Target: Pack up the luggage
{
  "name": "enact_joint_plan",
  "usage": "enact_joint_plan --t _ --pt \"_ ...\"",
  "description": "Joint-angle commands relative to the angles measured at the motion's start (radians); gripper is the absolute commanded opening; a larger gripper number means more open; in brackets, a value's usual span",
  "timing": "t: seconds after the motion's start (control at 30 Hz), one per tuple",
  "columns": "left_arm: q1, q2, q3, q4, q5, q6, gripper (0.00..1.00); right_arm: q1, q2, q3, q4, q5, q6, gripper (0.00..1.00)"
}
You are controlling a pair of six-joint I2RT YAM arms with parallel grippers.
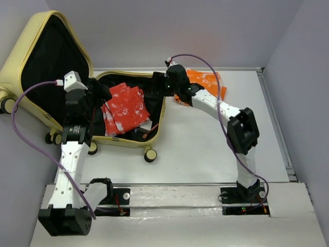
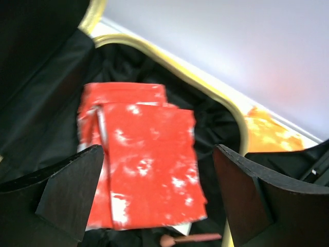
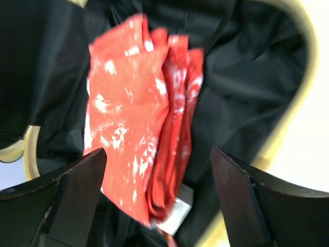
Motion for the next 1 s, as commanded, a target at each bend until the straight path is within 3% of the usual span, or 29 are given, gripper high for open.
enact_joint_plan --t 0.0,0.1,0.13,0.2,0.33,0.4,0.6,0.7,0.8,0.87,0.97 --pt "-0.01 -0.09 -0.037 0.054 0.201 0.042 0.99 -0.097 -0.208 -0.124 0.042 0.117 -0.062 0.74" --pt "-0.058 -0.138 -0.106 0.088 0.284 0.056 0.99 -0.155 -0.225 -0.192 0.036 0.125 -0.077 0.63" --pt "-0.073 -0.167 -0.149 0.096 0.342 0.076 0.99 -0.186 -0.213 -0.197 0.029 0.162 -0.082 0.51" --pt "-0.113 -0.211 -0.198 0.117 0.404 0.091 0.99 -0.206 -0.188 -0.188 0.003 0.193 -0.118 0.48" --pt "-0.191 -0.273 -0.263 0.157 0.528 0.121 0.99 -0.215 -0.05 -0.091 -0.086 0.279 -0.194 0.53" --pt "-0.235 -0.328 -0.295 0.183 0.516 0.14 0.99 -0.215 0.057 0.043 -0.137 0.299 -0.229 0.67" --pt "-0.234 -0.34 -0.295 0.168 0.515 0.153 0.99 -0.215 0.275 0.19 -0.197 0.255 -0.249 0.7" --pt "-0.234 -0.317 -0.294 0.167 0.53 0.153 0.99 -0.215 0.306 0.181 -0.215 0.275 -0.237 0.62" --pt "-0.234 -0.311 -0.292 0.167 0.526 0.153 0.99 -0.215 0.278 0.084 -0.217 0.325 -0.222 0.43" --pt "-0.234 -0.306 -0.292 0.167 0.518 0.153 0.99 -0.215 0.205 0.003 -0.212 0.37 -0.208 0.26" --pt "-0.234 -0.282 -0.292 0.168 0.535 0.141 0.99 -0.215 0.041 -0.241 -0.133 0.388 -0.198 0.18"
